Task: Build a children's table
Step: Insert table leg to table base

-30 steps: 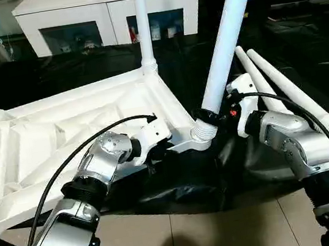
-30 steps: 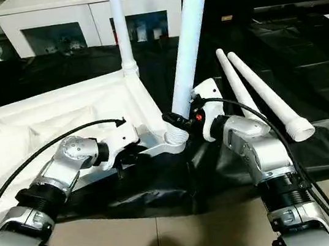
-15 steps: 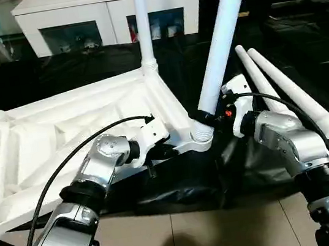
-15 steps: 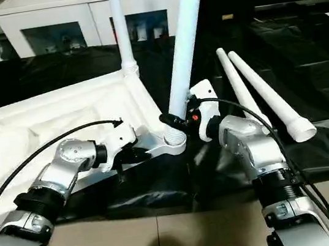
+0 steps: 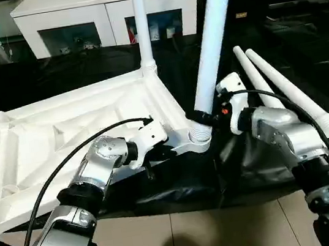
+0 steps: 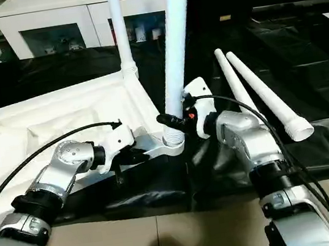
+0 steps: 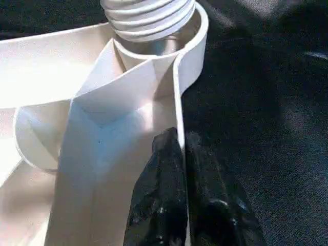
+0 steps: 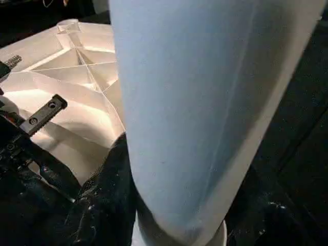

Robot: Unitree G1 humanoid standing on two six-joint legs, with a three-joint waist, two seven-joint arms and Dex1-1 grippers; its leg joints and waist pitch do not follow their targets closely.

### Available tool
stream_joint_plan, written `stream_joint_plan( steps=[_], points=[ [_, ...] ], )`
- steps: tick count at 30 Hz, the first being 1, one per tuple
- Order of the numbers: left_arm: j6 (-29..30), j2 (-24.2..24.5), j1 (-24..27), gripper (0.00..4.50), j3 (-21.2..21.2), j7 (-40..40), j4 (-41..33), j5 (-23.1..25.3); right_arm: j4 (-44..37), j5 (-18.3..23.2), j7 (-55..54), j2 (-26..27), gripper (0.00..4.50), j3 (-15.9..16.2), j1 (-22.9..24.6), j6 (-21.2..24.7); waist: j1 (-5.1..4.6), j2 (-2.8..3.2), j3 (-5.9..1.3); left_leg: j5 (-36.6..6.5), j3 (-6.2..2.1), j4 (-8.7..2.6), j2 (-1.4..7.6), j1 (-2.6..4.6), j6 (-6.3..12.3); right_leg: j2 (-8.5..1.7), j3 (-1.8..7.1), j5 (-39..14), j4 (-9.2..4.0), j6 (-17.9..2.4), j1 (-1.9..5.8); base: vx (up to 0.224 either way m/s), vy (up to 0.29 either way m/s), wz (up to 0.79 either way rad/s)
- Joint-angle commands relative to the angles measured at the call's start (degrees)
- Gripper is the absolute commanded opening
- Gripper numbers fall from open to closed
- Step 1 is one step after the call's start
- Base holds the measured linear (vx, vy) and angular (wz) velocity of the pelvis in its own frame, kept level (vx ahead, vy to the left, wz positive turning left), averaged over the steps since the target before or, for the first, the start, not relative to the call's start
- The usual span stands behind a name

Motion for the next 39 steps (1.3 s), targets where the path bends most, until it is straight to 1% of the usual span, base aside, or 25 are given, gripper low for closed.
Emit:
stream_joint_plan(
  steps=[1,7,8,10,12,16,20,21,22,23,25,28,30,31,32,33,35,36,38,39],
  points=[
    [-0.4,0.5,0.5,0.0,-1.1,0.2,1.0,1.5,-0.6,0.1,1.8,-0.7,1.86,1.0,-0.3,3.0,0.04,-1.07,-4.15,-13.5,-0.07,-4.22,1.42,0.88,2.41,-1.65,1.69,-13.3,-3.87,-13.1,2.69,0.0,0.0,0.0],
    [-0.5,0.6,0.3,0.0,-1.2,0.0,0.7,1.5,-2.6,0.7,3.5,-1.7,1.86,1.7,-0.4,5.6,0.14,-1.11,-4.11,-13.6,-0.07,-4.25,1.5,0.9,2.5,-1.7,1.69,-13.8,-3.89,-13.1,2.62,0.0,0.0,0.0],
    [-0.5,0.7,0.3,0.0,-1.2,0.0,0.7,1.4,-3.1,1.0,3.7,-1.7,1.86,1.6,-0.6,6.4,0.17,-1.21,-4.15,-13.4,-0.05,-4.22,1.49,0.88,2.44,-1.75,1.72,-13.7,-3.91,-13.0,2.65,0.0,0.0,0.0],
    [-0.5,0.7,0.3,0.0,-1.2,0.0,0.6,1.4,-3.5,1.0,4.0,-1.8,1.86,1.5,-0.7,6.9,0.2,-1.14,-4.1,-13.4,-0.07,-4.27,1.49,0.9,2.38,-1.69,1.7,-13.9,-3.91,-12.9,2.61,0.0,0.0,0.0],
    [-0.5,0.8,0.1,0.0,-1.2,-0.2,0.5,1.4,-2.3,0.3,3.8,-1.8,1.86,1.6,-1.2,6.2,0.19,-1.23,-4.09,-13.5,-0.04,-4.25,1.46,0.87,2.25,-1.77,1.71,-14.4,-3.97,-12.8,2.57,0.0,0.0,0.0],
    [-0.6,1.1,0.3,0.0,-1.1,-1.0,-0.2,1.1,0.5,-0.6,2.5,-1.4,1.86,1.2,-1.9,4.8,0.09,-1.13,-4.05,-14.3,-0.1,-4.33,1.48,0.92,1.69,-1.8,1.7,-15.7,-4.08,-12.6,2.46,0.0,0.0,0.0],
    [-0.4,1.6,1.4,0.0,-1.6,-4.1,-2.8,0.1,2.4,-0.7,2.0,-0.9,1.86,0.9,-2.4,4.1,0.18,-1.09,-4.17,-13.3,-0.06,-4.23,1.54,0.92,1.94,-1.82,1.72,-13.5,-3.81,-13.2,2.5,0.0,0.0,0.0],
    [-0.1,1.9,1.8,0.0,-1.8,-5.1,-3.9,-0.1,2.5,-0.8,2.1,-0.8,1.86,0.9,-2.4,4.2,0.19,-1.16,-4.28,-12.4,-0.05,-4.18,1.55,0.81,2.25,-1.75,1.69,-11.9,-3.58,-13.6,2.6,0.0,0.0,0.0],
    [-0.1,1.9,1.9,0.0,-1.9,-5.3,-4.2,-0.2,2.5,-0.8,2.1,-0.8,1.86,1.0,-2.3,4.2,0.16,-1.05,-4.29,-11.6,-0.05,-4.18,1.6,0.79,2.53,-1.66,1.66,-10.4,-3.39,-13.9,2.6,0.0,0.0,0.0],
    [-0.1,1.9,1.9,0.0,-1.9,-5.3,-4.2,-0.2,2.5,-0.8,2.1,-0.8,1.86,1.0,-2.3,4.2,0.16,-1.05,-4.29,-11.6,-0.05,-4.18,1.6,0.79,2.53,-1.66,1.66,-10.4,-3.39,-13.9,2.6,0.0,0.0,0.0],
    [0.5,2.1,2.7,0.0,-2.0,-6.3,-6.2,-0.7,1.1,-0.5,3.0,-1.1,1.86,1.4,-1.5,5.2,0.16,-1.12,-4.31,-11.2,0.02,-4.12,1.6,0.84,2.82,-1.66,1.66,-9.0,-3.22,-14.5,2.72,0.0,0.0,0.0],
    [1.0,2.4,3.1,0.0,-2.3,-6.8,-7.7,-0.8,-1.6,-0.2,4.1,-2.0,1.86,2.3,0.2,6.6,0.23,-1.13,-4.23,-11.2,0.07,-4.15,1.65,0.92,2.95,-1.62,1.69,-9.0,-3.31,-14.5,2.75,0.0,0.0,0.0],
    [1.4,2.6,3.5,0.0,-2.4,-7.3,-8.9,-0.9,-3.4,0.1,4.6,-2.5,1.86,2.5,1.2,7.4,0.39,-1.04,-4.27,-10.8,0.09,-4.12,1.71,0.99,3.14,-1.63,1.76,-8.1,-3.25,-14.4,2.74,0.0,0.0,0.0],
    [1.5,2.7,3.6,0.0,-2.5,-7.5,-9.3,-1.0,-3.7,0.2,4.6,-2.6,1.86,2.5,1.4,7.5,0.42,-1.09,-4.29,-10.9,0.12,-4.09,1.69,0.99,3.15,-1.64,1.76,-8.1,-3.2,-14.5,2.7,0.0,0.0,0.0],
    [2.0,2.9,4.1,0.0,-2.6,-8.0,-10.5,-1.3,-4.7,0.4,4.8,-2.8,1.86,2.4,2.0,8.0,0.42,-0.94,-4.27,-11.1,0.1,-4.14,1.66,0.99,3.04,-1.61,1.72,-8.4,-3.19,-14.6,2.69,0.0,0.0,0.0],
    [2.8,3.3,4.8,0.0,-3.0,-9.0,-12.6,-1.7,-6.2,0.9,5.0,-3.2,1.86,2.2,2.8,8.9,0.45,-1.11,-4.19,-11.6,0.1,-4.2,1.72,0.99,2.87,-1.63,1.75,-9.0,-3.29,-14.5,2.72,0.0,0.0,0.0],
    [3.3,3.5,5.2,0.0,-3.2,-9.5,-13.8,-2.0,-6.8,1.0,5.1,-3.4,1.86,2.1,3.3,9.2,0.53,-1.04,-4.19,-11.6,0.05,-4.23,1.77,0.96,2.75,-1.7,1.79,-9.2,-3.22,-14.2,2.73,0.0,0.0,0.0],
    [4.1,3.9,6.0,0.0,-3.5,-10.5,-15.9,-2.5,-7.4,1.0,5.2,-3.6,1.86,2.0,4.0,9.4,0.45,-0.99,-4.18,-12.4,0.03,-4.32,1.82,1.08,2.39,-1.7,1.8,-10.1,-3.35,-14.1,2.6,0.0,0.0,0.0],
    [4.8,4.0,6.4,0.0,-3.5,-10.1,-17.0,-2.5,-8.3,1.1,4.5,-3.6,1.86,1.6,5.2,9.5,0.41,-0.88,-4.06,-13.4,0.04,-4.42,1.77,1.09,1.89,-1.67,1.85,-11.6,-3.54,-13.6,2.5,0.0,0.0,0.0],
    [4.9,4.0,6.4,0.0,-3.4,-9.9,-17.1,-2.4,-8.6,1.3,4.2,-3.5,1.85,1.5,5.5,9.6,0.36,-0.98,-4.03,-13.8,0.02,-4.45,1.75,1.05,1.63,-1.67,1.88,-12.1,-3.62,-13.3,2.51,0.0,0.0,0.0]
  ],
)
